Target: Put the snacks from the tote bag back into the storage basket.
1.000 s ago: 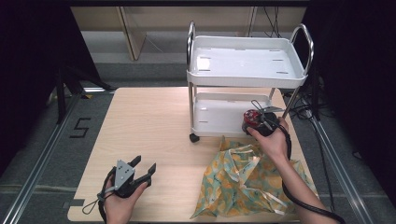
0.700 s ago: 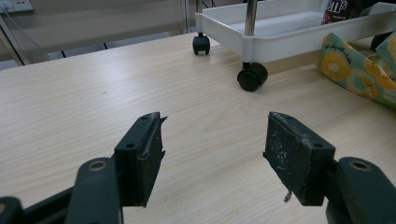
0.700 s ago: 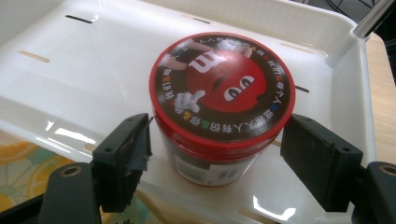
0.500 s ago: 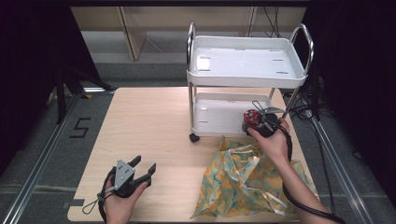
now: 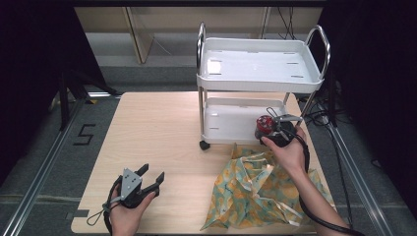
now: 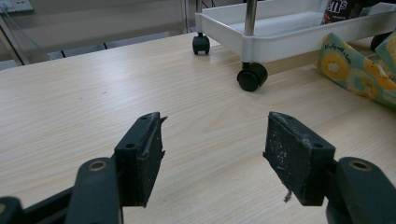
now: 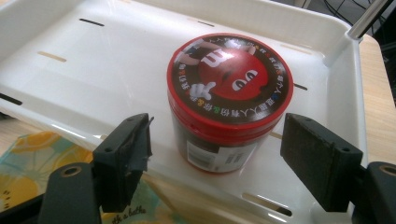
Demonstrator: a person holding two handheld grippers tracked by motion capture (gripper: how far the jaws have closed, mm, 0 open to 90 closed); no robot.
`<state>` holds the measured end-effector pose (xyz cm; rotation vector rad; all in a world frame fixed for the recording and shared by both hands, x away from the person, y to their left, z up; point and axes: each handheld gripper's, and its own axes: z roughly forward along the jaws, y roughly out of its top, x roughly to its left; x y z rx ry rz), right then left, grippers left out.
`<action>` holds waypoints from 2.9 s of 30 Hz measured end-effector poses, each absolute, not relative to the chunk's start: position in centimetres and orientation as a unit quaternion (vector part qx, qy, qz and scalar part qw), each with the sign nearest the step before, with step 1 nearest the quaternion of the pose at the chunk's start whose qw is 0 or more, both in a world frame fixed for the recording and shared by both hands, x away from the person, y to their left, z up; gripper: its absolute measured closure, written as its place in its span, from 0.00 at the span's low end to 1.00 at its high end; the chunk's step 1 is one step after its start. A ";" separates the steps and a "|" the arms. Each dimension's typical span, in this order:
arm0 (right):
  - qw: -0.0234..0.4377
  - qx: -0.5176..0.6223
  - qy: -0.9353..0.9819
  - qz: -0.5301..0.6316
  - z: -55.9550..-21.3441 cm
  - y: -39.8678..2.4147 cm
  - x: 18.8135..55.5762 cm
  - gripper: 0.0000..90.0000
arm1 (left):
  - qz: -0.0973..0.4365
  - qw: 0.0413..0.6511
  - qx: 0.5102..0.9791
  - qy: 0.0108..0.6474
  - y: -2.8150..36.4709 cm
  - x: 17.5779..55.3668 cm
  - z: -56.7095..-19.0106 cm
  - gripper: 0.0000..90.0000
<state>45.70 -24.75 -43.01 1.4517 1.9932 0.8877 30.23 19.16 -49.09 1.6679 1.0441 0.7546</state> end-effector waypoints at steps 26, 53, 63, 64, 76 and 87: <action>0.250 0.524 0.739 0.342 -42.0 -25.0 43.6 0.28 | 0.313 0.493 0.688 0.430 19.3 30.2 -49.0 0.40; 0.247 0.500 0.753 0.349 -41.6 -26.5 41.7 0.28 | 0.314 0.494 0.687 0.430 19.2 30.1 -49.0 0.40; 0.242 0.515 0.746 0.347 -41.9 -27.5 40.4 0.29 | 0.313 0.496 0.687 0.430 19.2 30.2 -49.1 0.40; 0.238 0.519 0.744 0.348 -41.9 -27.6 40.2 0.29 | 0.312 0.496 0.687 0.430 19.2 30.2 -49.1 0.40; 0.237 0.512 0.745 0.356 -42.4 -28.6 38.8 0.30 | 0.313 0.493 0.687 0.432 19.1 30.2 -49.1 0.40; 0.234 0.508 0.749 0.357 -43.0 -29.7 37.0 0.31 | 0.313 0.496 0.686 0.430 19.1 30.1 -49.1 0.40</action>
